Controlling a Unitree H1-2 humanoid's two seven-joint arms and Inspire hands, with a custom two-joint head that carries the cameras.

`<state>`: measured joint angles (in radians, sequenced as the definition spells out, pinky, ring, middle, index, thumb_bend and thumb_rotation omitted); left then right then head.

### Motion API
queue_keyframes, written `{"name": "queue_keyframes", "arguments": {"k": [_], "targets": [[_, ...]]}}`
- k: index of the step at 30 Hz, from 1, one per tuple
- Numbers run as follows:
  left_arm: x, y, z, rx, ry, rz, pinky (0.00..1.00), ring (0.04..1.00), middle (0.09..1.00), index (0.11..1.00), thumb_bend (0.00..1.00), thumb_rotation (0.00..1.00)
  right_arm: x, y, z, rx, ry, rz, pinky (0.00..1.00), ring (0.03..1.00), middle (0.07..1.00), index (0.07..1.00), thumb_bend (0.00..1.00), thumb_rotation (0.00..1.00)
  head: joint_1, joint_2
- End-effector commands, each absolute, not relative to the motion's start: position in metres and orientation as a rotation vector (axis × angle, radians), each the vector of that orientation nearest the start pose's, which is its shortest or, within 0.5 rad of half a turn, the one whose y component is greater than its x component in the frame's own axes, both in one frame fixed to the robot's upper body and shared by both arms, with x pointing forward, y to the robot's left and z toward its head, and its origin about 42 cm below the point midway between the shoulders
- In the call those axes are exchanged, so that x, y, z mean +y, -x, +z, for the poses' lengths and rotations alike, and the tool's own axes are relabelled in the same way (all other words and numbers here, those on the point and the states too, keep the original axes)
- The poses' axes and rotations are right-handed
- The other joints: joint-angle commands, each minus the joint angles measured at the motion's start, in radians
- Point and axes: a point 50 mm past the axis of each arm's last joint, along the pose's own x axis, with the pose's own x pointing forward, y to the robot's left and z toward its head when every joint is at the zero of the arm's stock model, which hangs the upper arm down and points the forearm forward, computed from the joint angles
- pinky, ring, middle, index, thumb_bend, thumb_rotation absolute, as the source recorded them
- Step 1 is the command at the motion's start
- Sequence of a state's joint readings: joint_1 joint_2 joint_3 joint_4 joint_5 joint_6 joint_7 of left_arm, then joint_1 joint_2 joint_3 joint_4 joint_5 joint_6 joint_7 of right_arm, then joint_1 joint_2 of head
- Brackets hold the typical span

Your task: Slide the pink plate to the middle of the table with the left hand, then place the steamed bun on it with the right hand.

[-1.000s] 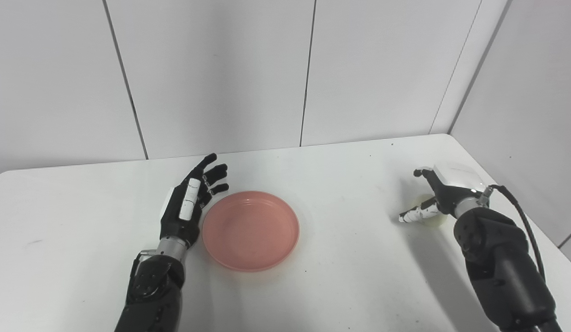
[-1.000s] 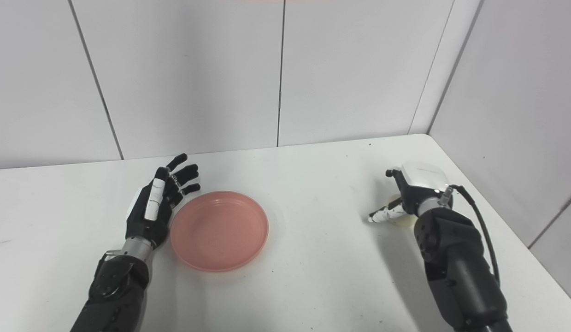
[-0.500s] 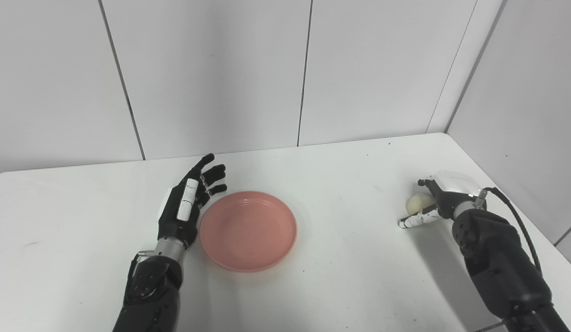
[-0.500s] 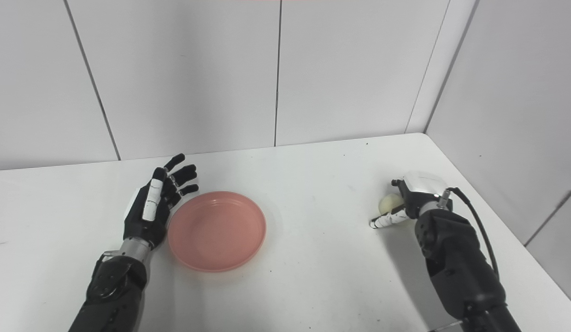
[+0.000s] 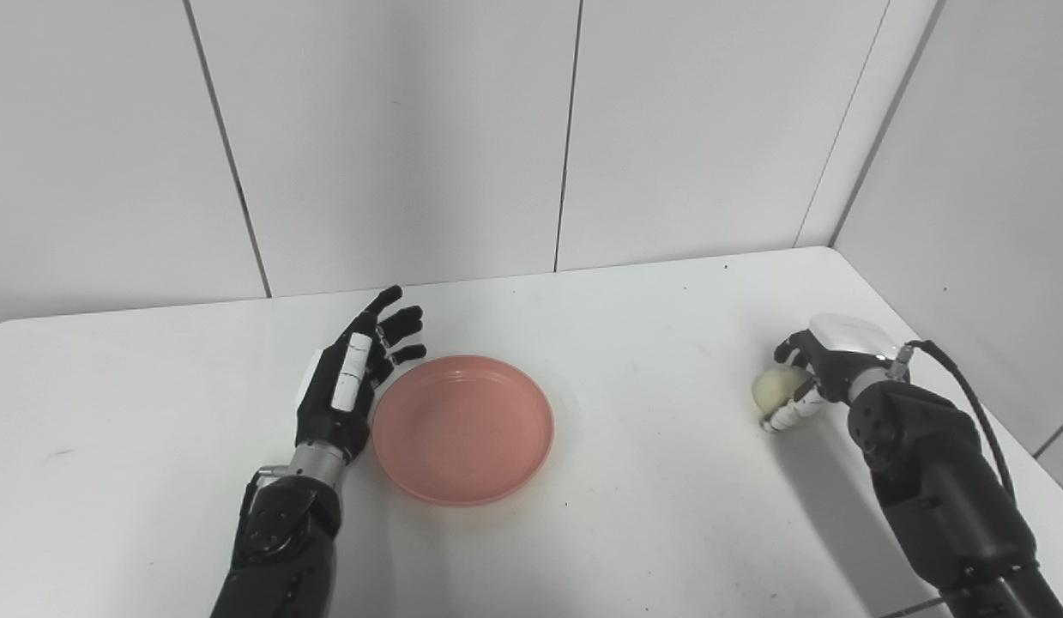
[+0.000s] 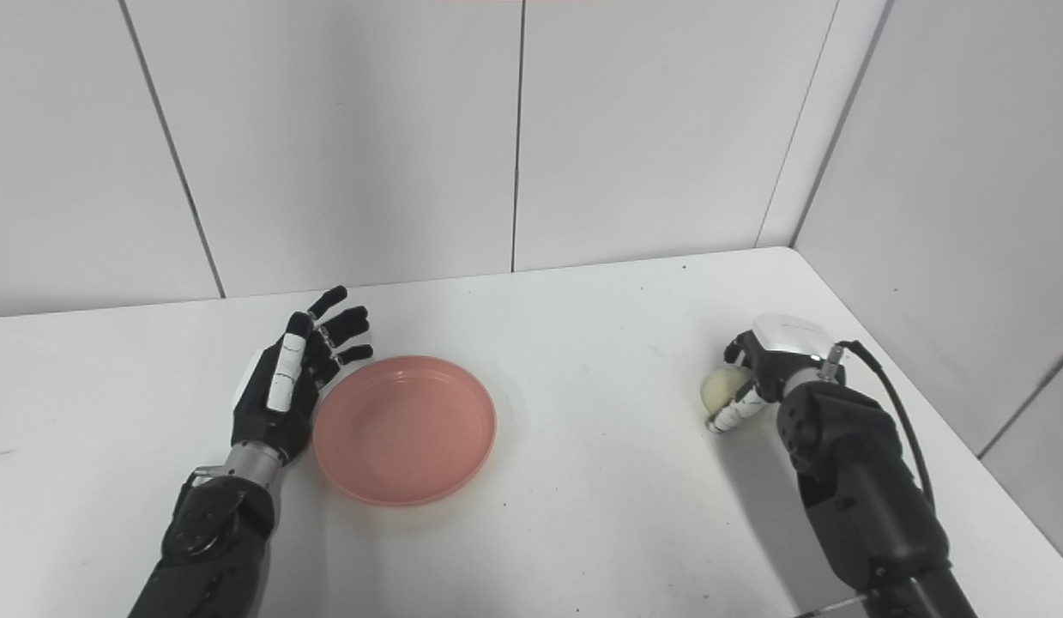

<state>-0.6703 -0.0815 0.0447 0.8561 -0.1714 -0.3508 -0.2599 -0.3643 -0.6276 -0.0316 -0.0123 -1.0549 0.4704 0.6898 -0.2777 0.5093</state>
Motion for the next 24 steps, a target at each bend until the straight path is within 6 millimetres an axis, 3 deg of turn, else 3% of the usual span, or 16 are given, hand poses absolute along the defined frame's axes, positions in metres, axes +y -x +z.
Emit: {"name": "queue_keyframes", "arguments": {"k": [1, 12, 16, 19, 22, 24], "targets": [[0.114, -0.454, 0.115, -0.111, 0.208, -0.378, 0.7, 0.815, 0.768, 0.816, 0.89, 0.8, -0.418, -0.379, 0.279, 0.485, 1.45, -0.126, 0.21, 0.298, 0.408, 0.521, 0.55, 0.0, 0.001, 0.002], [0.114, -0.454, 0.116, -0.106, 0.213, -0.373, 0.7, 0.81, 0.761, 0.814, 0.89, 0.8, -0.42, -0.38, 0.28, 0.536, 1.499, -0.066, 0.35, 0.444, 0.501, 0.475, 0.53, 0.0, 0.003, 0.005], [0.113, -0.453, 0.116, -0.104, 0.215, -0.372, 0.7, 0.816, 0.762, 0.814, 0.88, 0.79, -0.419, -0.379, 0.282, 0.514, 1.475, -0.074, 0.23, 0.312, 0.412, 0.506, 0.52, 0.0, 0.006, 0.006], [0.113, -0.453, 0.115, -0.104, 0.211, -0.373, 0.7, 0.821, 0.765, 0.821, 0.89, 0.8, -0.412, -0.375, 0.287, 0.436, 1.458, -0.093, 0.18, 0.259, 0.455, 0.488, 0.53, 0.0, 0.009, 0.007], [0.112, -0.453, 0.114, -0.104, 0.207, -0.37, 0.7, 0.821, 0.766, 0.818, 0.88, 0.8, -0.395, -0.371, 0.3, 0.337, 1.449, -0.092, 0.16, 0.24, 0.468, 0.482, 0.53, 0.0, 0.019, 0.006], [0.111, -0.452, 0.114, -0.103, 0.204, -0.368, 0.7, 0.82, 0.766, 0.818, 0.87, 0.8, -0.385, -0.369, 0.308, 0.273, 1.446, -0.087, 0.18, 0.256, 0.402, 0.5, 0.52, 0.0, 0.03, 0.005]]}}
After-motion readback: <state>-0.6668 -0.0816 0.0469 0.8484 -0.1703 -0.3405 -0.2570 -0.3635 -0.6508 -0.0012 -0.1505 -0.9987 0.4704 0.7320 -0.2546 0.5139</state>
